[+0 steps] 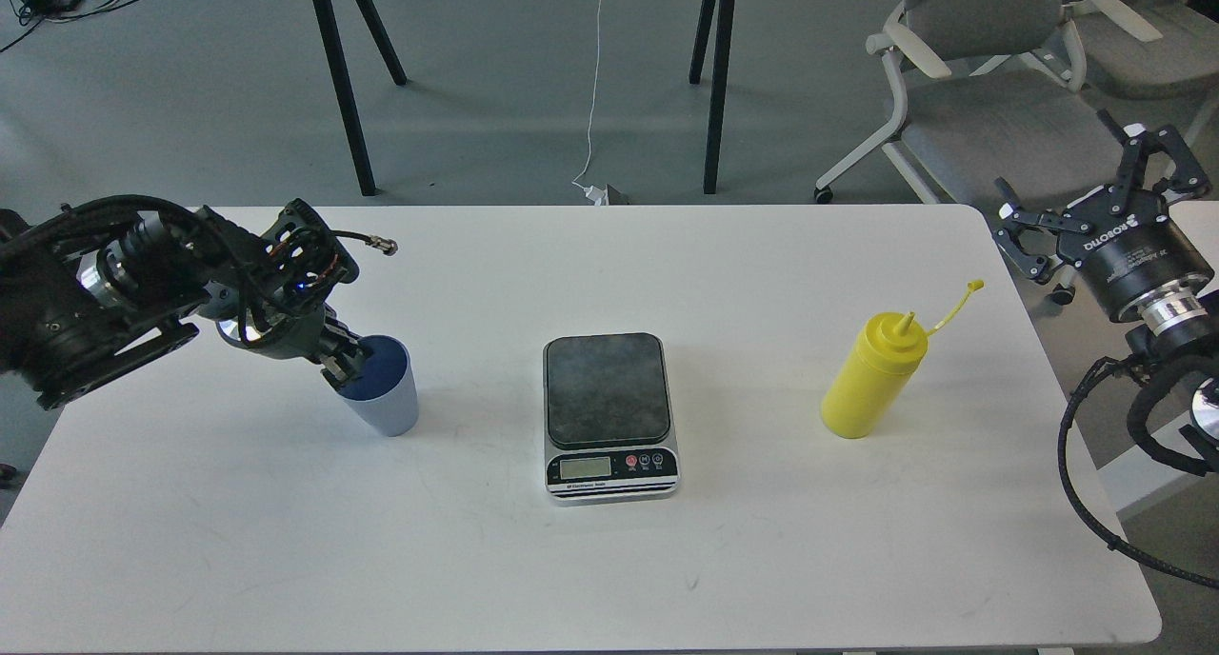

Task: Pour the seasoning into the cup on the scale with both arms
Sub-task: 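Carry the blue cup with the left gripper onto the scale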

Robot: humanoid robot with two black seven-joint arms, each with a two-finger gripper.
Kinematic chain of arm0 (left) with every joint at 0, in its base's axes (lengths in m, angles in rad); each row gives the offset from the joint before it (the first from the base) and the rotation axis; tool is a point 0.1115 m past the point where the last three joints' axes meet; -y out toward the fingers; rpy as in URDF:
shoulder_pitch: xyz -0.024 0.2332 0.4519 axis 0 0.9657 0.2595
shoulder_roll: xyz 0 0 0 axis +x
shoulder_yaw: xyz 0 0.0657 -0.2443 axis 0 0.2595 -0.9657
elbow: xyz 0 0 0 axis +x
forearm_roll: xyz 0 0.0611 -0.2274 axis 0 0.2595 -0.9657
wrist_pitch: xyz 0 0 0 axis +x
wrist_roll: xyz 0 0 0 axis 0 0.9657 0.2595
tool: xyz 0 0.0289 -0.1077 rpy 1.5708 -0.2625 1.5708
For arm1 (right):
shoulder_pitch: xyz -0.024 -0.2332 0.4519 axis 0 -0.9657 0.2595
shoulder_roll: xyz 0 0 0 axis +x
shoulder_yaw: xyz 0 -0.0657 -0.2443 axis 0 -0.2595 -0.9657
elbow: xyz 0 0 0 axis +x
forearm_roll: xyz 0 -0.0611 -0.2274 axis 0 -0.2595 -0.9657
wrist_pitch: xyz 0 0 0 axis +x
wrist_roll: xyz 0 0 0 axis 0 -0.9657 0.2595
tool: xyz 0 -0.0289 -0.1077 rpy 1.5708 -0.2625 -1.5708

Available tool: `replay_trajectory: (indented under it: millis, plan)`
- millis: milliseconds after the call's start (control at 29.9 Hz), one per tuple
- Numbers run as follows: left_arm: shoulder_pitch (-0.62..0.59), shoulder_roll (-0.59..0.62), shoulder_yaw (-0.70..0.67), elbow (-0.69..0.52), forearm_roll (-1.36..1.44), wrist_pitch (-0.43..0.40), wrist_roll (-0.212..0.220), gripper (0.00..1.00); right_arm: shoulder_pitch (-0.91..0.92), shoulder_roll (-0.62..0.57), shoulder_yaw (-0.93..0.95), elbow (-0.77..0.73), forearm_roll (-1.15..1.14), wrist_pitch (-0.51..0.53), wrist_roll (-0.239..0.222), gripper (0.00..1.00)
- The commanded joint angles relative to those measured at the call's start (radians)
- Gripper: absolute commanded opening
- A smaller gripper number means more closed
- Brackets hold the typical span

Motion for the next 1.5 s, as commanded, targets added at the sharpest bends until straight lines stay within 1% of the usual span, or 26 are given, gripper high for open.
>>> replay_trajectory:
  millis: [0, 201, 368, 535, 635, 735, 836, 903, 969, 1270, 1370, 1471]
  plan:
    - [-0.008, 0.004, 0.001, -0.001, -0.007, -0.001, 0.0, 0.03, -0.004, 0.0, 0.0, 0.0, 0.0, 0.0, 0.0, 0.99]
    - [-0.026, 0.002, 0.0, 0.001, -0.028, -0.001, 0.0, 0.03, -0.007, 0.0, 0.0, 0.002, 0.0, 0.0, 0.0, 0.99]
    - [-0.089, 0.002, -0.002, 0.001, -0.042, -0.001, 0.0, 0.03, -0.007, 0.0, 0.009, 0.002, 0.0, 0.0, 0.0, 0.99]
    - [-0.187, -0.009, -0.004, -0.004, -0.162, -0.001, 0.0, 0.03, -0.007, 0.0, 0.012, 0.002, 0.0, 0.0, 0.0, 0.99]
    - [-0.257, -0.058, -0.005, -0.045, -0.2, -0.001, 0.0, 0.03, -0.007, 0.0, 0.012, 0.003, 0.0, 0.0, 0.0, 0.99]
    - [-0.299, -0.125, -0.005, -0.099, -0.212, -0.001, 0.0, 0.03, -0.007, 0.0, 0.012, 0.002, 0.0, 0.0, 0.0, 0.99]
    - [-0.305, -0.203, -0.005, -0.131, -0.212, -0.001, 0.0, 0.04, -0.007, 0.0, 0.012, 0.002, 0.0, 0.0, 0.0, 0.99]
    - [-0.305, -0.258, -0.004, -0.13, -0.211, -0.001, 0.0, 0.04, -0.01, 0.0, 0.012, 0.002, 0.0, 0.0, 0.0, 0.99]
    - [-0.301, -0.285, -0.002, -0.122, -0.211, -0.001, 0.0, 0.04, -0.014, 0.0, 0.012, 0.002, 0.0, 0.0, 0.0, 0.99]
    - [-0.262, -0.312, 0.038, -0.11, -0.199, -0.001, 0.0, 0.04, -0.027, -0.012, 0.015, 0.002, 0.002, 0.0, 0.0, 0.99]
    - [-0.233, -0.311, 0.038, -0.096, -0.194, -0.001, 0.0, 0.04, -0.027, -0.01, 0.017, 0.003, 0.002, 0.0, 0.0, 0.99]
    - [-0.23, -0.309, 0.039, -0.09, -0.191, -0.001, 0.0, 0.04, -0.027, -0.01, 0.019, 0.003, 0.002, 0.0, 0.0, 0.99]
